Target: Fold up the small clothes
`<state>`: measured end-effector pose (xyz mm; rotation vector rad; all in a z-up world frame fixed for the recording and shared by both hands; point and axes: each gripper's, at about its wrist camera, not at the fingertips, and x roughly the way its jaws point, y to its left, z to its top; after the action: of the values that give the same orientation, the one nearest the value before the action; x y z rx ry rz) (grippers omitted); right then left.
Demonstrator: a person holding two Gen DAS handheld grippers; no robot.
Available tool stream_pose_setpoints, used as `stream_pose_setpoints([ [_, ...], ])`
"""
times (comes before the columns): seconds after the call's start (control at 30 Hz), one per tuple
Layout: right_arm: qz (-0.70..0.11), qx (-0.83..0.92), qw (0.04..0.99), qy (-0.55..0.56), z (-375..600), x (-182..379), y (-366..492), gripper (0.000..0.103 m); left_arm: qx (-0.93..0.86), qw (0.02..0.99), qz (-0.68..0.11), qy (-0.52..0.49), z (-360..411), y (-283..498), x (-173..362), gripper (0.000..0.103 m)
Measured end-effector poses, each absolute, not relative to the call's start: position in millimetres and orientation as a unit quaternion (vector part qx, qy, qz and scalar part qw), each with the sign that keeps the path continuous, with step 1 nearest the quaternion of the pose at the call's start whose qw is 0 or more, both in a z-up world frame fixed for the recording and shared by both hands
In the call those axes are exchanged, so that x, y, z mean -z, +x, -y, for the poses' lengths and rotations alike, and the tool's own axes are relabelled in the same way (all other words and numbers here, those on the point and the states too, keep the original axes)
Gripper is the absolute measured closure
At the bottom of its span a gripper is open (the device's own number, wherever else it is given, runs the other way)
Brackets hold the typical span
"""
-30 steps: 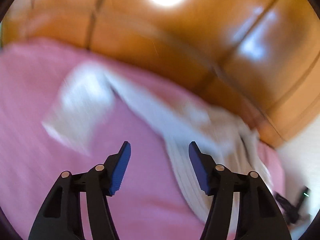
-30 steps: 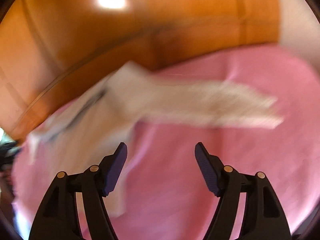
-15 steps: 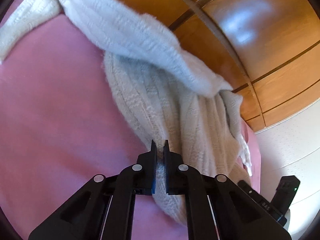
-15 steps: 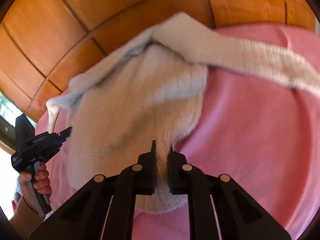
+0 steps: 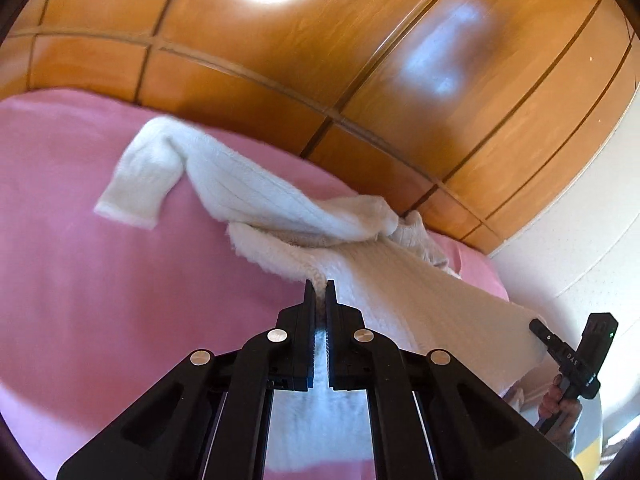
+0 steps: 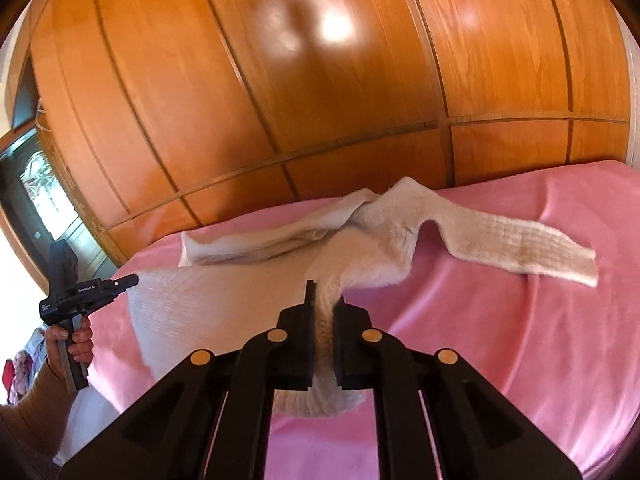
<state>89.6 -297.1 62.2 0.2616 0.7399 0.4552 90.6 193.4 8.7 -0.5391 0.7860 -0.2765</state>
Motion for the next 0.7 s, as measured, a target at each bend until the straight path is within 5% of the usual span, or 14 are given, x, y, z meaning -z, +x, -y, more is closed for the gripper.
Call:
stream_pose_setpoints([
  [0.37,-0.523,-0.164,0.827,0.124,300.0,58.9,33.3,0.096,0.063,0.836,-0.462,-0.288,-191.5,16.9,92.1,0.1],
  [0.4,-0.525,-0.159,0.828,0.113,298.8,59.7,33.5,0.092,0.066,0.832,-0.461,-0.301,-190.6,18.5,94.6,0.095],
  [0.47,-0.518,-0.14,0.84,0.081,296.1,53.7,32.9,0.079,0.069,0.828,-0.452,-0.323,-191.9,15.2,95.3,0.07],
  [0.5,-0.509,-0.124,0.849,0.066,293.6,49.4,37.3,0.056,0.067,0.831,-0.443,-0.329,-191.4,12.7,96.0,0.051],
  [0.53,-0.499,-0.113,0.857,0.06,293.6,46.8,39.6,0.047,0.074,0.837,-0.425,-0.337,-191.0,10.7,96.2,0.041],
  [0.7,-0.462,-0.121,0.877,0.054,277.3,37.1,61.8,0.036,0.127,0.849,-0.401,-0.319,-170.5,11.8,105.8,0.034],
])
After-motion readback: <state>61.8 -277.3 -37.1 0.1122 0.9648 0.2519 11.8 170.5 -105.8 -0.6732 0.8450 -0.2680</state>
